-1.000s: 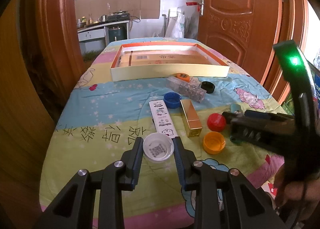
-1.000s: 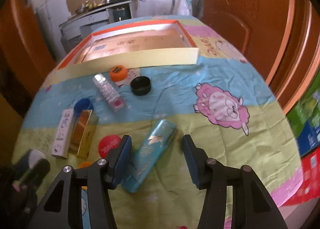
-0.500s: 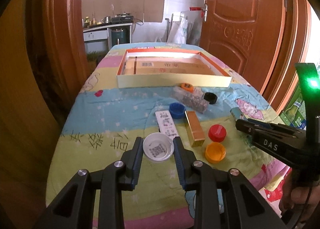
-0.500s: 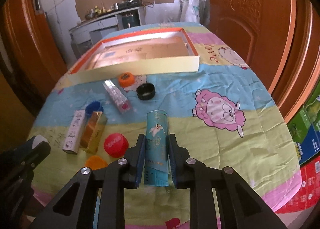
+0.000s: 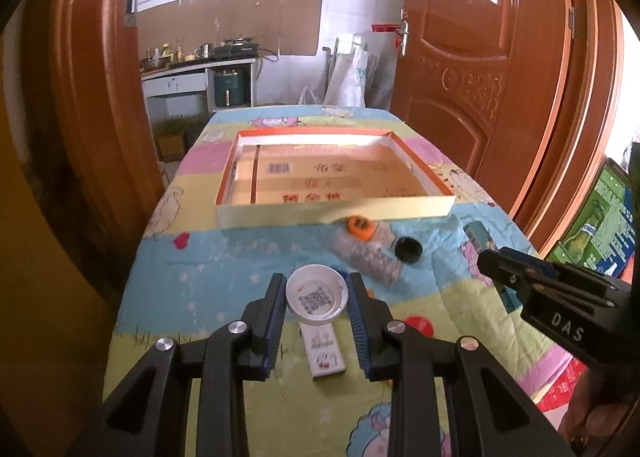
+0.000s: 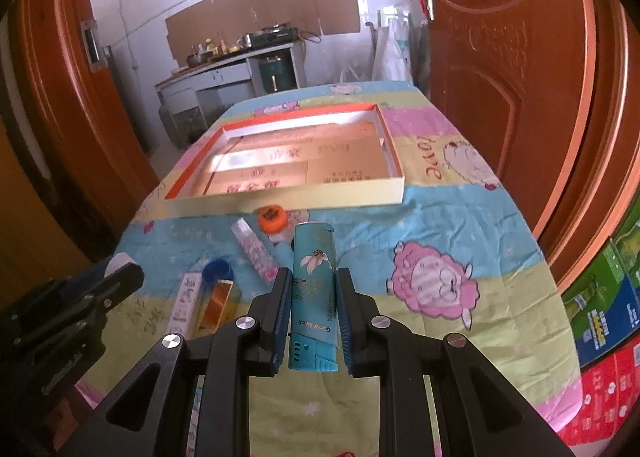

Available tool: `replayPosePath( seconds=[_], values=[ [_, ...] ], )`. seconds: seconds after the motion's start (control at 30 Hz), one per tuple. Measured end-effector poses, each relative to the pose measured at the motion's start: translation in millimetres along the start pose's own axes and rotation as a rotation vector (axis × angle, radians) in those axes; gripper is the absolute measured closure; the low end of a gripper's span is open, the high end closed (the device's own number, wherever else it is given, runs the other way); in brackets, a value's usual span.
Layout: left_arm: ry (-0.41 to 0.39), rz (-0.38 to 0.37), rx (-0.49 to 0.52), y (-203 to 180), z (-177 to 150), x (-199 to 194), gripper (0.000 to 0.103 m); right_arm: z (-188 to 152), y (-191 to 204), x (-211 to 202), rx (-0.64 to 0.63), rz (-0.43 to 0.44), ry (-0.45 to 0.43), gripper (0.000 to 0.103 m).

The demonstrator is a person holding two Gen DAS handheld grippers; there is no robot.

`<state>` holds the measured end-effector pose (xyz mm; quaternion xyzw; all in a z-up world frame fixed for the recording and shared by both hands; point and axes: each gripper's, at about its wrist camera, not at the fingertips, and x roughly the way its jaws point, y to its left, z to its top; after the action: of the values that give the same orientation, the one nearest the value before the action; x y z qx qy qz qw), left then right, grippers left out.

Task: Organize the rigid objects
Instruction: 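Carry the teal tube and white cap over the cardboard tray with both grippers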

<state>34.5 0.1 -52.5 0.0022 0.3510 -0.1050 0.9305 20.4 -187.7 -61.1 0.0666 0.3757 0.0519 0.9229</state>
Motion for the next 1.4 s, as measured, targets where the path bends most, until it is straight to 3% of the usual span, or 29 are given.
replayPosePath(
  seconds=[0.77, 1.4],
  values=[
    [0.032, 0.025, -0.029, -0.8, 75.2, 50.7, 0.072, 55.9, -15.4, 32.5, 0.006, 0.014, 0.019, 0.081],
    [0.105, 0.141, -0.098, 26.0, 129.8, 120.3, 0.072, 119.9, -12.9, 95.8, -0.075, 0.03, 0.026, 0.081]
  ],
)
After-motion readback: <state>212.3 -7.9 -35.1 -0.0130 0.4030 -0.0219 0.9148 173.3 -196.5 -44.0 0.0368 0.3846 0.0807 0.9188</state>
